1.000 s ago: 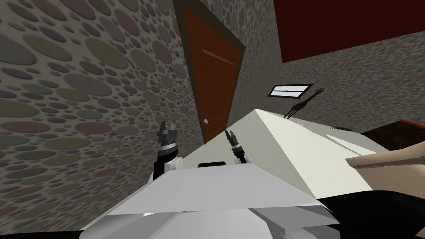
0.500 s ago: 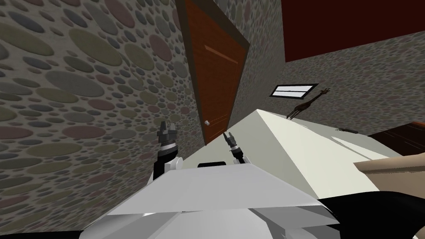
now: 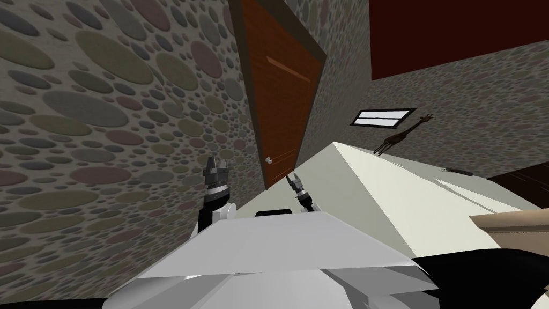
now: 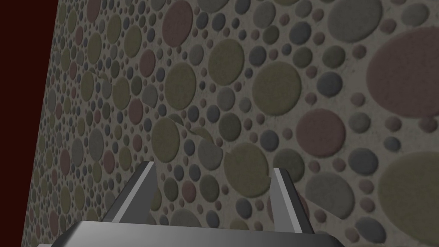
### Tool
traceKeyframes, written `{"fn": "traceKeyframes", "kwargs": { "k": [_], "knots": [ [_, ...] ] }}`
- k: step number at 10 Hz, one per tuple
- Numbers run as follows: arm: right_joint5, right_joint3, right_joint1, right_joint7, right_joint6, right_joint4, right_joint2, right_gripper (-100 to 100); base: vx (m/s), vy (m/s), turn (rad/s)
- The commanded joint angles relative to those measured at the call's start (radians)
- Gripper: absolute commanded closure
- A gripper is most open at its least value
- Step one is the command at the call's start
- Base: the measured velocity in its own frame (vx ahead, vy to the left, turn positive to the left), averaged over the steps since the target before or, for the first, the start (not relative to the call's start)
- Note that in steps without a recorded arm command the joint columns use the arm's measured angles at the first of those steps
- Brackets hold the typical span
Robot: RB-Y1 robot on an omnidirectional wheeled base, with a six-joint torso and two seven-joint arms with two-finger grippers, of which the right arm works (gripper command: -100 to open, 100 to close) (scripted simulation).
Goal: Pull the door open
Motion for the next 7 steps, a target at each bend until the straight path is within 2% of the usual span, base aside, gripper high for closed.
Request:
{"fn": "traceKeyframes", "kwargs": {
  "k": [1,6,7],
  "knots": [
    [0.018,-0.001,-0.016,0.038,-0.011,0.046,0.001,-100,0.117,0.026,0.018],
    [0.072,0.003,-0.045,0.140,-0.041,0.161,0.007,-100,0.105,0.017,0.020],
    [0.072,0.003,-0.045,0.140,-0.041,0.161,0.007,-100,0.070,0.021,0.007]
  ]
}}
